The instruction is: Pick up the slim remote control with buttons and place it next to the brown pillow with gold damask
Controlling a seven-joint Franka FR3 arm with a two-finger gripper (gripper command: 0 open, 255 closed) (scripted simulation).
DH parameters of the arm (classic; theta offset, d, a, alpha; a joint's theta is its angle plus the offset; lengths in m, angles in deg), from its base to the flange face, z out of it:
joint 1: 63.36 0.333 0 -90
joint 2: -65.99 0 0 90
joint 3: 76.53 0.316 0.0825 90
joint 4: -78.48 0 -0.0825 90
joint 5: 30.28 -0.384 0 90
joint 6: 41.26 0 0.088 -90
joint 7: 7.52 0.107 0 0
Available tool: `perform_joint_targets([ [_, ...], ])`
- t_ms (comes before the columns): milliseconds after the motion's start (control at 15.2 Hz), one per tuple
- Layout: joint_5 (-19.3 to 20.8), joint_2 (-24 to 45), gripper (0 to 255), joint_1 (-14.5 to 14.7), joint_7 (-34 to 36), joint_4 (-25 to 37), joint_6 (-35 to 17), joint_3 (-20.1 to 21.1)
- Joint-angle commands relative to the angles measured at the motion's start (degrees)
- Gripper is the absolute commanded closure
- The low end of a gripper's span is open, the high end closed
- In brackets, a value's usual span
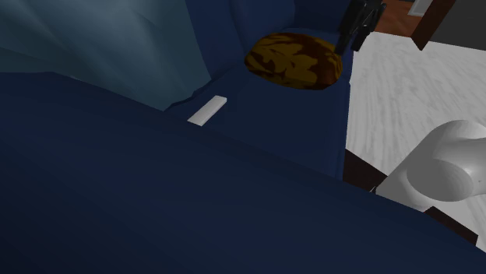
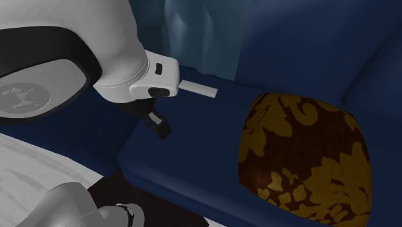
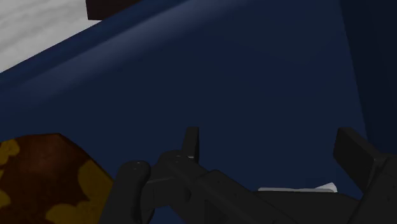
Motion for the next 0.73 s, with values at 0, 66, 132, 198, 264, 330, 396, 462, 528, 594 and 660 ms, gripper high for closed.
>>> perform_joint_targets([
  [0, 0.0, 0.0, 0, 0.0, 0.0, 0.0, 0.0, 0.0],
  [66, -0.8, 0.8, 0, -0.2, 2.2, -0.5, -1.3, 1.4],
  [132, -1.5, 1.7, 0, -0.4, 4.5, -0.8, -2.7, 2.8],
  [198, -2.2, 2.7, 0, -0.7, 6.7, -1.1, -4.0, 4.2],
  [264, -2.9, 3.8, 0, -0.9, 8.9, -1.2, -5.4, 5.6],
  [330, -3.5, 5.0, 0, -1.1, 11.1, -1.3, -6.8, 7.0],
  [396, -4.0, 6.4, 0, -1.4, 13.2, -1.3, -8.2, 8.4],
  [462, -4.5, 7.8, 0, -1.7, 15.4, -1.2, -9.5, 9.7],
  [528, -4.9, 9.3, 0, -2.0, 17.6, -0.9, -10.9, 11.1],
  [594, -5.2, 10.8, 0, -2.3, 19.8, -0.6, -12.3, 12.4],
  [660, -5.4, 12.5, 0, -2.7, 22.0, -0.2, -13.6, 13.7],
])
